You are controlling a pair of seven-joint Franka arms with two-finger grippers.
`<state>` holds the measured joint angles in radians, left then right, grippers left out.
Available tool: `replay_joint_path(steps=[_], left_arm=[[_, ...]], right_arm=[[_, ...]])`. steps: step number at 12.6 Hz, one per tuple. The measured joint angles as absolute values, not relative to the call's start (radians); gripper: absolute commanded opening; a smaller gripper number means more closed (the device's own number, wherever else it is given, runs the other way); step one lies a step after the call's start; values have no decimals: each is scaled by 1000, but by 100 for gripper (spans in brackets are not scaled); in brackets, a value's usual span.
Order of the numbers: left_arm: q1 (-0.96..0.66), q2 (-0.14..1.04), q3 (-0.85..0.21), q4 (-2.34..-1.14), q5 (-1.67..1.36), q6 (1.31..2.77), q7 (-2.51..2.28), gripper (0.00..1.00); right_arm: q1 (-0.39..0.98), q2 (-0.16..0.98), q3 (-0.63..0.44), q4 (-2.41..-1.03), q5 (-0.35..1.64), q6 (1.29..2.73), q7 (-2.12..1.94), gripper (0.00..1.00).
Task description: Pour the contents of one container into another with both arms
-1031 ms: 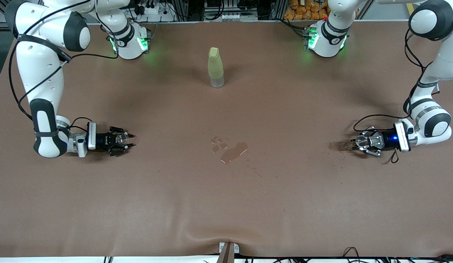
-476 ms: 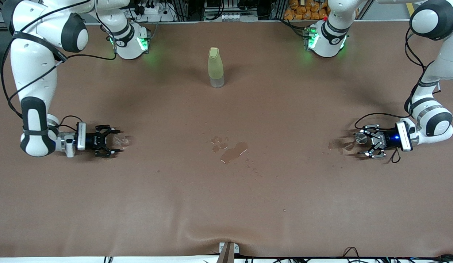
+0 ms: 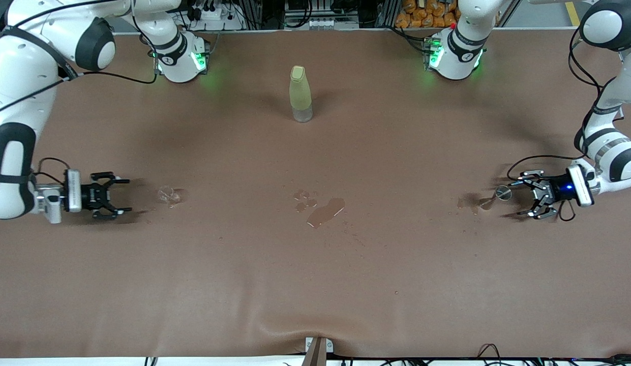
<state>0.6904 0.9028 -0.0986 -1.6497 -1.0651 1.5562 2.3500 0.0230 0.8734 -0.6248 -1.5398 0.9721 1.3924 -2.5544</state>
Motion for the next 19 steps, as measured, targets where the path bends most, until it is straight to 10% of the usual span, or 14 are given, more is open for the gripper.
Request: replay_joint_path(steps=[12,19], left_arm=[[531,542,-71,-1546,-621,1730,1326,100],[424,398,-118,-1465,-342,1769,842,100]], right_arm=[[182,403,-780,-1433,472,1345,-1492,100],[240,129,-522,-1434,219,1304,-680,100]])
